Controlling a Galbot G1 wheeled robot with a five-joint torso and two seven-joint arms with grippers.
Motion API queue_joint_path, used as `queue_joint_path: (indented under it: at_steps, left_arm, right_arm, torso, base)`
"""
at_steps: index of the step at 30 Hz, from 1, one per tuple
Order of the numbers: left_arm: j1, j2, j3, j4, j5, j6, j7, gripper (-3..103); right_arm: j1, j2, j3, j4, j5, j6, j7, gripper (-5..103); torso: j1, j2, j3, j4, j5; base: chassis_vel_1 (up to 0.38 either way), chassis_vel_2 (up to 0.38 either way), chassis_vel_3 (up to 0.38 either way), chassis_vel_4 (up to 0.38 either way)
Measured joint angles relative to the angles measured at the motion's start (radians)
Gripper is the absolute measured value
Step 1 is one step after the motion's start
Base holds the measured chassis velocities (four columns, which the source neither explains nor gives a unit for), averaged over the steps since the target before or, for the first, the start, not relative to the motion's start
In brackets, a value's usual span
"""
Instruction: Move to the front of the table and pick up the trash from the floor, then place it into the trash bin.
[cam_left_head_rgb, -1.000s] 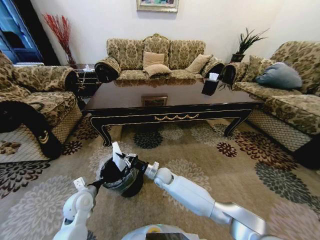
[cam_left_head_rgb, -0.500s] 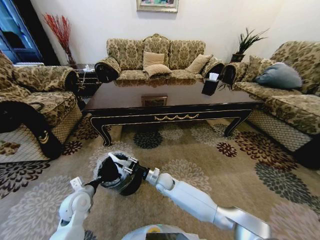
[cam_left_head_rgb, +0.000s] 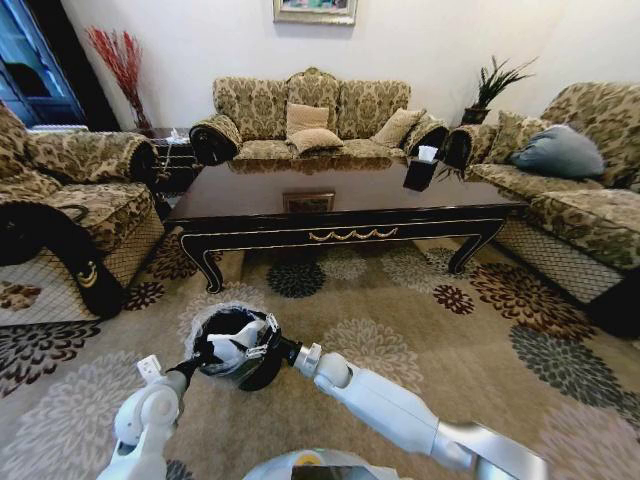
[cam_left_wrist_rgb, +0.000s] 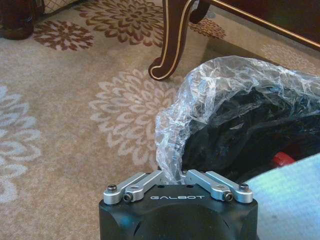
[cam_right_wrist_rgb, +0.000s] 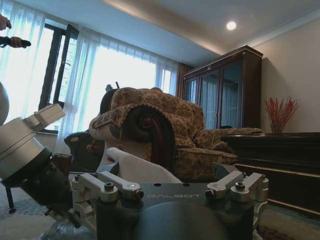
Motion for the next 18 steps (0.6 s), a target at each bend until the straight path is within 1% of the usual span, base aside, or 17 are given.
queue_joint_path:
  at_steps: [9,14,18]
  left_arm:
    - [-0.001,-0.015,0.017,0.0,0.011,0.0,0.001,2]
    - [0.002,-0.013,0.01,-0.003,0.01,0.0,0.002,2]
    - [0.009,-0.01,-0.001,-0.008,0.007,0.0,0.003,2]
  right_arm:
    - [0.04,0.035,-0.023,-0.019,-0.007,-0.011,0.039,100]
    - [0.042,0.029,-0.026,-0.022,-0.013,-0.014,0.045,100]
    - [0.03,0.017,-0.007,-0.034,-0.039,-0.022,0.062,100]
  torso:
    - [0.0,0.0,0.0,0.0001,0.0]
    - [0.0,0.0,0.0,0.0,0.0]
    - [0.0,0.0,0.0,0.0001,0.0]
  base:
    - [0.0,0.0,0.0,0.0]
    - [0.0,0.0,0.0,0.0]
    - [0.0,0.0,0.0,0.0]
